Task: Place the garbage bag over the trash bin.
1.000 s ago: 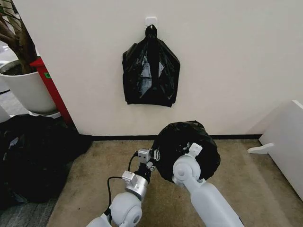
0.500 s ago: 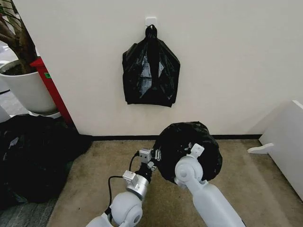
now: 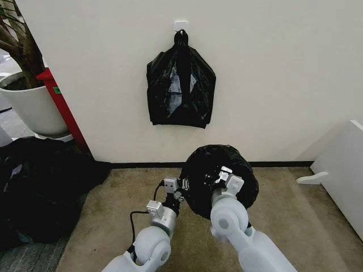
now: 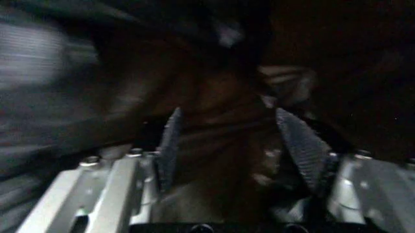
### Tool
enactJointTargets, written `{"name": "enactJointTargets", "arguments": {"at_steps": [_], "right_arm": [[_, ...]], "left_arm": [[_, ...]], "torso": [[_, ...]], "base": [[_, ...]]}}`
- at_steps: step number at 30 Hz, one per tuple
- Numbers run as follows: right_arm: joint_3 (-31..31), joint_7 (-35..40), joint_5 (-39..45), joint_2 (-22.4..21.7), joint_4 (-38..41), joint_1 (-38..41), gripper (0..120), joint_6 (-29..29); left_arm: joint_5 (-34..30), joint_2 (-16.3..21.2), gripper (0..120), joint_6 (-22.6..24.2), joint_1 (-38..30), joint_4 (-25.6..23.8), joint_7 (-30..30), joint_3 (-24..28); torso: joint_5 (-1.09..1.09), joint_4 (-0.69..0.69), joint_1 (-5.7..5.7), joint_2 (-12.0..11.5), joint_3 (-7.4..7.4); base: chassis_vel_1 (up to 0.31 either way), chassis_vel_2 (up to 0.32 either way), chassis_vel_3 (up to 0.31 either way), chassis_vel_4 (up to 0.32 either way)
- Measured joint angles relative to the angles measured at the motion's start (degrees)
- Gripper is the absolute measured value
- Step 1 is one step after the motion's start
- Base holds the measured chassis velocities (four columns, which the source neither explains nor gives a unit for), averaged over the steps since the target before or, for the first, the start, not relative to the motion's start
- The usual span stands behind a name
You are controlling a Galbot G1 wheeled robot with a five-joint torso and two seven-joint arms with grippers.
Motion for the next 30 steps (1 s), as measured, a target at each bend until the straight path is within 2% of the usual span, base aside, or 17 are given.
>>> {"name": "enactJointTargets", "arguments": {"at_steps": [1, 3, 4, 9, 12, 14, 15, 17, 18, 20, 22, 23, 25, 26, 28, 30], "right_arm": [[0.0, -1.1, 0.1, -0.6, 1.5, -0.6, 61, -0.5], [0.3, -2.4, 0.1, -1.1, 2.9, -1.4, 62, -0.9], [0.9, -3.8, 0.1, -1.7, 4.5, -2.4, 69, -1.5], [5.6, -12.5, 0.0, -5.9, 14.9, -6.4, 90, -1.9], [7.5, -15.2, -1.0, -8.0, 17.4, -6.7, 97, -0.4], [11.5, -18.4, -4.4, -10.8, 18.9, -7.2, 100, 1.1], [15.1, -20.2, -6.3, -11.8, 19.3, -8.8, 100, 2.0], [15.1, -20.2, -6.3, -11.8, 19.3, -8.8, 100, 2.0], [22.3, -23.6, -8.1, -11.9, 19.3, -13.0, 100, 3.9], [28.6, -27.8, -9.5, -11.0, 18.9, -17.2, 100, 5.8], [35.8, -38.1, -13.0, -9.1, 15.4, -22.8, 100, 11.5], [39.4, -44.6, -16.2, -8.1, 11.6, -25.8, 100, 17.3], [44.0, -52.1, -20.4, -6.6, 5.1, -29.4, 100, 25.1], [44.0, -52.1, -20.4, -6.6, 5.1, -29.4, 100, 25.1], [46.9, -56.0, -22.4, -5.4, 1.3, -32.6, 100, 29.6], [47.9, -56.9, -22.9, -4.2, -0.3, -35.1, 100, 31.6]], "left_arm": [[-0.8, -0.1, 1, 0.5, 0.0, 0.1, -0.6, -0.2], [-1.5, -0.2, 1, 0.9, 0.0, 0.1, -1.2, -0.4], [-2.3, -0.4, 1, 1.3, 0.0, 0.2, -1.8, -0.6], [-10.3, -0.9, 1, 4.7, -0.3, 0.2, -7.0, -1.8], [-12.5, -0.9, 1, 6.3, 0.2, -0.8, -9.2, -2.8], [-15.6, -0.8, 1, 9.3, 1.1, -2.8, -12.7, -4.0], [-17.6, -0.7, 1, 10.9, 1.0, -3.5, -15.2, -4.3], [-17.6, -0.7, 1, 10.9, 1.0, -3.5, -15.2, -4.3], [-20.9, -0.7, 1, 13.4, 0.0, -4.5, -18.8, -4.5], [-23.1, -0.7, 1, 15.3, -0.7, -5.1, -21.2, -4.5], [-27.0, -0.4, 1, 17.4, -1.8, -5.4, -24.3, -4.5], [-29.8, -0.3, 1, 18.7, -2.5, -5.5, -26.0, -4.5], [-33.5, -0.1, 1, 21.0, -3.3, -5.7, -28.4, -4.5], [-33.5, -0.1, 1, 21.0, -3.3, -5.7, -28.4, -4.5], [-35.9, 0.1, 1, 23.0, -3.9, -5.8, -30.6, -4.4], [-38.3, 0.0, 1, 24.0, -4.6, -5.9, -32.7, -4.0]], "torso": [[0.01, 0.0, 0.0, 0.0, 0.0], [0.01, 0.0, 0.0, 0.0, 0.0], [0.01, 0.0, 0.0, 0.0, 0.0], [0.0, -0.02, 0.0, 0.0, 0.0], [0.0, -0.03, 0.0, 0.0, -0.01], [0.02, 0.04, 0.0, 0.0, 0.0], [0.0, 0.03, 0.0, 0.0, 0.0], [0.0, 0.03, 0.0, 0.0, 0.0], [0.03, 0.01, 0.0, 0.0, 0.0], [0.0, -0.02, 0.0, 0.0, 0.0], [0.02, -0.03, 0.0, 0.0, -0.01], [0.01, -0.02, 0.0, 0.0, -0.01], [0.04, -0.01, 0.0, 0.0, 0.0], [0.04, -0.01, 0.0, 0.0, 0.0], [0.04, -0.02, 0.0, 0.0, 0.0], [0.0, -0.02, 0.0, 0.0, -0.01]], "base": [[0.0, 0.0, 0.0, 0.0], [0.0, 0.0, 0.0, 0.0], [0.0, 0.0, 0.0, 0.0], [0.0, 0.0, 0.0, 0.0], [0.0, 0.0, 0.0, 0.0], [0.0, 0.0, 0.0, 0.0], [0.0, 0.0, 0.0, 0.0], [0.0, 0.0, 0.0, 0.0], [0.0, 0.0, 0.0, 0.0], [0.0, 0.0, 0.0, 0.0], [0.0, 0.0, 0.0, 0.0], [0.0, 0.0, 0.0, 0.0], [0.0, 0.0, 0.0, 0.0], [0.0, 0.0, 0.0, 0.0], [0.0, 0.0, 0.0, 0.0], [0.0, 0.0, 0.0, 0.0]]}}
